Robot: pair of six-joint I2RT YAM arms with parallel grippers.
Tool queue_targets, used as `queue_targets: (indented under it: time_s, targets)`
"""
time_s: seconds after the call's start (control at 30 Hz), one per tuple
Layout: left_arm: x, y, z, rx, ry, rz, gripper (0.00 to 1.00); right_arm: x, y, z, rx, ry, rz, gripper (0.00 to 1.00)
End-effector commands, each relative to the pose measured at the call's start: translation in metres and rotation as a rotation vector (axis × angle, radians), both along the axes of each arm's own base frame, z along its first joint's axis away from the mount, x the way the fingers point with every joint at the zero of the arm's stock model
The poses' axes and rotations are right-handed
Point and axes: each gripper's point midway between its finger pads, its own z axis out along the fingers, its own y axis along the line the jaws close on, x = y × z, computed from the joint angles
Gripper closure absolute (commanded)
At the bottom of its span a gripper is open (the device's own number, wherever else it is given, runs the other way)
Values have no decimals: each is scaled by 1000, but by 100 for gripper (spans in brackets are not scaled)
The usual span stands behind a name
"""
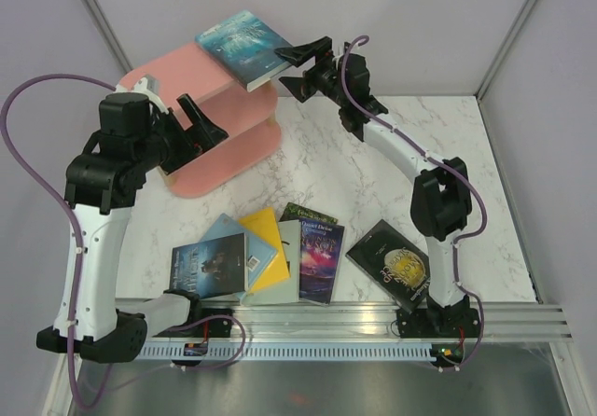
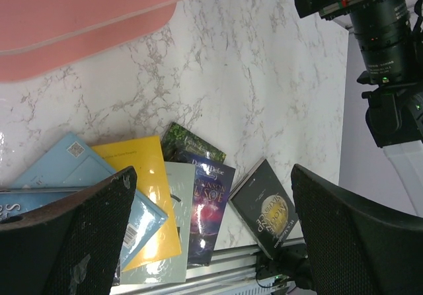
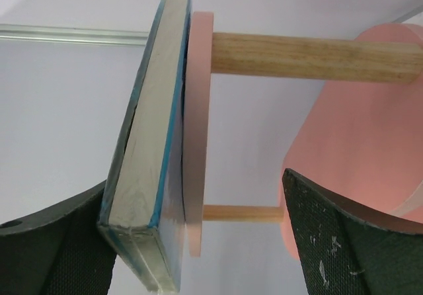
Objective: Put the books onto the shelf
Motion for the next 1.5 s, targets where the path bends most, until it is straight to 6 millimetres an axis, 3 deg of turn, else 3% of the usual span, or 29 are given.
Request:
queue_targets:
  time_s: [0.0, 0.17, 0.27, 0.37, 0.4, 0.5, 0.53, 0.67, 0.73, 0.77, 0.8, 0.83, 0.87, 0.9, 0.97, 1.0, 1.13, 1.17, 1.23, 1.27, 1.37, 1.4, 1.47]
  targets:
    - [-1, -1, 7, 16, -52, -36, 1, -30, -12, 57, 43, -139, 24, 4]
    - [-2, -4, 1, 10, -43, -52, 1, -38, -13, 76, 61, -191, 37, 5]
    - [-2, -5, 2, 9, -45, -57, 2, -41, -16, 86, 72, -208, 33, 11]
    - [-2, -5, 3, 11, -53, -62, 1, -43, -16, 90, 86, -218, 36, 34]
    - [-2, -5, 2, 10, -48, -63, 2, -44, -15, 92, 92, -222, 39, 59]
    - [-2, -5, 1, 14, -47, -62, 2, -44, -11, 91, 100, -225, 46, 100]
    - [-1, -4, 0, 17, -46, -61, 2, -45, -9, 92, 105, -225, 48, 100]
    - [1, -5, -1, 19, -44, -64, 2, -37, 4, 86, 109, -214, 43, 100]
    - [3, -5, -2, 22, -40, -65, 2, -37, 11, 97, 126, -232, 45, 100]
    - [3, -5, -2, 22, -40, -66, 2, -28, 16, 86, 117, -209, 30, 100]
    - [4, -5, -3, 25, -40, -67, 2, -28, 17, 101, 135, -234, 27, 100]
    - [4, -5, -3, 27, -40, -67, 2, -27, 21, 102, 137, -230, 22, 100]
    - [4, -4, -3, 30, -41, -65, 2, -16, 25, 89, 129, -204, 5, 100]
    - [4, -4, -4, 33, -39, -66, 2, -16, 26, 101, 148, -224, -4, 100]
    - [4, -4, -3, 35, -41, -68, 2, -6, 33, 90, 157, -205, -13, 100]
    - [4, -4, -3, 36, -42, -68, 2, -4, 33, 95, 181, -207, -27, 100]
    - [3, -5, 0, 38, -49, -75, 2, 6, 36, 83, 215, -183, -41, 99]
    - [3, -4, -1, 39, -46, -74, 2, 8, 36, 81, 218, -183, -43, 81]
    - [4, -4, -1, 42, -45, -72, 2, 9, 37, 76, 217, -175, -38, 55]
    - [4, -3, -1, 45, -46, -70, 2, 7, 37, 79, 221, -181, -38, 36]
    - [5, -4, -3, 44, -36, -72, 2, 4, 35, 78, 214, -183, -31, 16]
    - [6, -5, -4, 42, -35, -75, 2, 6, 33, 71, 205, -171, -33, 14]
    - [6, -6, -5, 38, -29, -76, 2, 2, 29, 77, 203, -181, -23, 10]
